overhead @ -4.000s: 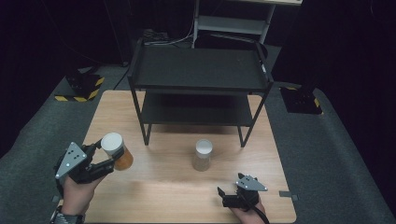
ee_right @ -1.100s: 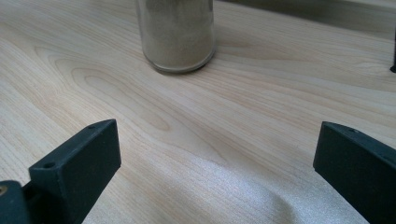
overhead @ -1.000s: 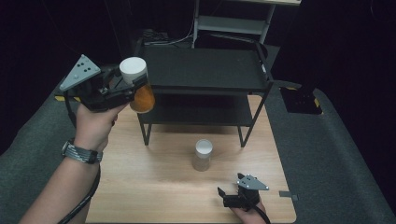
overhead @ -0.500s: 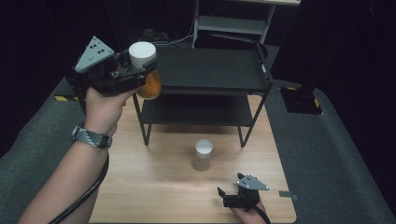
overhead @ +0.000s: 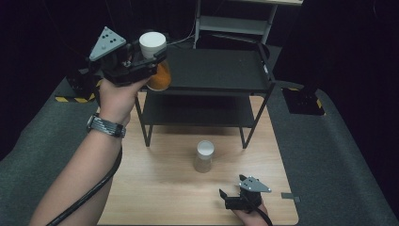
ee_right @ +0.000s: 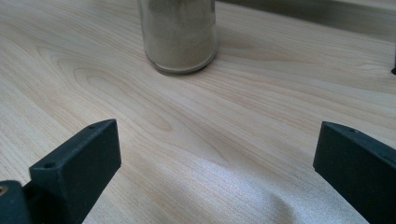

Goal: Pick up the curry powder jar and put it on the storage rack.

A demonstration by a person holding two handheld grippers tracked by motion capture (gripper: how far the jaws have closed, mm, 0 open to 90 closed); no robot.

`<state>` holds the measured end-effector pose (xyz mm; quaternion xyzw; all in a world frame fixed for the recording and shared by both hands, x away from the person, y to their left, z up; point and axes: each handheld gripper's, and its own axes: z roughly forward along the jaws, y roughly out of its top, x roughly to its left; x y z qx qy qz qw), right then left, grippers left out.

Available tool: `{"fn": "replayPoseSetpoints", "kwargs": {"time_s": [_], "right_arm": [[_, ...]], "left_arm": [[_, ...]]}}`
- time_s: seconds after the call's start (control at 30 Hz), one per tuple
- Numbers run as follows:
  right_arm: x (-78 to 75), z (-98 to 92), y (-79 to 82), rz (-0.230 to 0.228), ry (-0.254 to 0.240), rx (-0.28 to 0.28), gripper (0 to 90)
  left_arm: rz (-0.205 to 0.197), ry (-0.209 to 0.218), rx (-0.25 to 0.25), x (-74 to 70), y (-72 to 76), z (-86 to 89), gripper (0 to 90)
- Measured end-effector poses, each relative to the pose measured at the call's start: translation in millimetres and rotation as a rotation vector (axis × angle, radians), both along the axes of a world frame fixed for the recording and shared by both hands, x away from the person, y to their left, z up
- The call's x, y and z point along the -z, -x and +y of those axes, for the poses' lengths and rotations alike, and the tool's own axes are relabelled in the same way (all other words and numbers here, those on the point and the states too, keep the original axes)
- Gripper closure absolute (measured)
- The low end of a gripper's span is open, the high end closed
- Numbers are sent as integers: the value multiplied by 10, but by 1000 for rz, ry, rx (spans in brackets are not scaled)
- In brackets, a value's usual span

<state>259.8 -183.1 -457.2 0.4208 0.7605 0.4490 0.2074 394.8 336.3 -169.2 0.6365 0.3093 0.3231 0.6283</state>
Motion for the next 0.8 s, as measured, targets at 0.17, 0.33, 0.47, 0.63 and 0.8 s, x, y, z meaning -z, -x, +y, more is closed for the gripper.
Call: {"fn": "replayPoseSetpoints", "kwargs": {"time_s": [0.17, 0.33, 0.47, 0.63, 0.8], "right_arm": [[3, -3, 3, -3, -1, -1, 1], [8, -15, 0, 0, -10, 0, 1], [13, -20, 4, -3, -13, -1, 1], [15, -33, 2, 1, -21, -1, 1], [16, -40, 2, 2, -25, -1, 1]], "left_arm": [[-4, -10, -10, -10, -81, -94, 336], [-5, -15, -24, 2, -138, -186, 335], [6, -10, -21, 27, -190, -234, 336], [21, -18, -29, 23, -257, -313, 335], [25, -13, -36, 34, -292, -343, 335]]}}
